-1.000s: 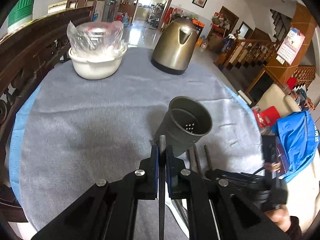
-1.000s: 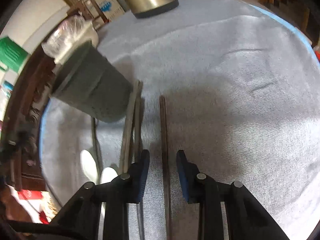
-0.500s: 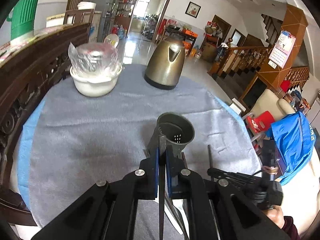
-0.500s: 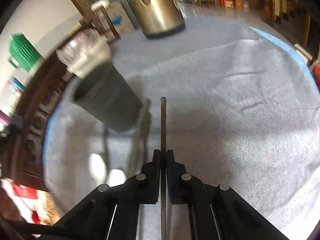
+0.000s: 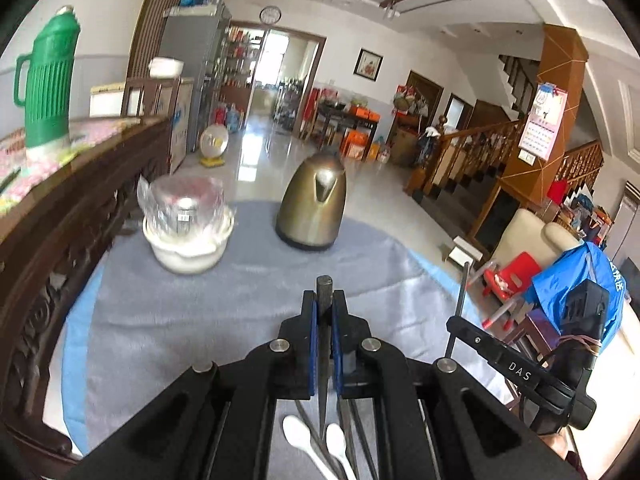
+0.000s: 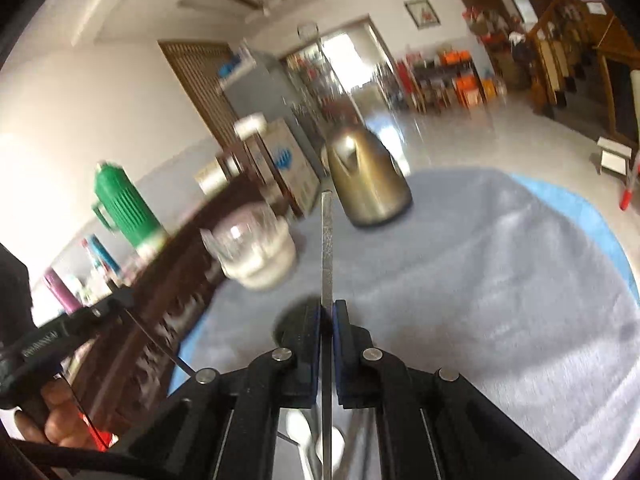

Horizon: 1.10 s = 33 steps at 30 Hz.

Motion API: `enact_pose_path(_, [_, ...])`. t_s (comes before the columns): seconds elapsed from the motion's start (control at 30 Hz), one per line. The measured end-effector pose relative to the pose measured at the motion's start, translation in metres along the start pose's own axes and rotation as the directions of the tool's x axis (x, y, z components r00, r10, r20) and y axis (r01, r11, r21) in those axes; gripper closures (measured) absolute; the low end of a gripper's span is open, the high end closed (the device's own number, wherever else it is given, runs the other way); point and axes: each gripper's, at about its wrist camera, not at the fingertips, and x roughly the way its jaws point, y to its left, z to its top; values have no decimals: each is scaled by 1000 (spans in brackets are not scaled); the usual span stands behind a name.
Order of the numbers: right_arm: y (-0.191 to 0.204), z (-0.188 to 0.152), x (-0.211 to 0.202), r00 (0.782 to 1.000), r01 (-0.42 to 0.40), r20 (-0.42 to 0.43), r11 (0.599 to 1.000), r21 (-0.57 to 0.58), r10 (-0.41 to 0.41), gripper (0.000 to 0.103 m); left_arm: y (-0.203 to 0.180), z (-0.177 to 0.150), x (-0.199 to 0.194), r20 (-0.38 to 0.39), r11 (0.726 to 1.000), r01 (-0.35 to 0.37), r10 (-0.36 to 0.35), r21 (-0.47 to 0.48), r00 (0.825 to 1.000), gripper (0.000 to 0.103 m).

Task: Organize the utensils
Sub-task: 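Lift the left tool's chopstick into the gray cup while the right tool drops its own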

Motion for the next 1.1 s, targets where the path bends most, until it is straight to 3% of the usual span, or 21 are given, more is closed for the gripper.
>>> enact_pose_path(0.27, [35,45,16,986,-30,167,1000,9,28,97,-10,42,-6,100,1000,-12,10,26,995,96])
enact_pose_path(0.47, [60,70,34,954,6,301,1000,-14,-2,98,-10,71,-7,207,1000,9,-10,6,978,96])
enact_pose_path(0.6, [77,79,55,923,81,382,995,-50,-56,97,-12,69,12,249,999,-34,29,18,968,96])
enact_pose_path(0.73, [91,70,93,937,149,333,983,-110,-105,97,-5,47,51,171,996,-84,78,33,982,96])
enact_pose_path(0.83, [90,50,112,952,177,277,970,-165,-127,97,8,31,75,80,997,-78,77,14,994,96])
enact_pose_path(0.97, [72,27,112,976,148,186,974,-172,-115,95,21,15,86,-8,995,-98,97,-8,995,96])
enact_pose_path(1.07, [58,23,103,989,114,108,985,-132,-100,92,20,3,75,-20,992,-121,122,20,992,95])
enact_pose_path(1.1, [53,21,99,992,105,87,988,-114,-95,91,17,-1,70,-19,989,-141,142,36,990,91])
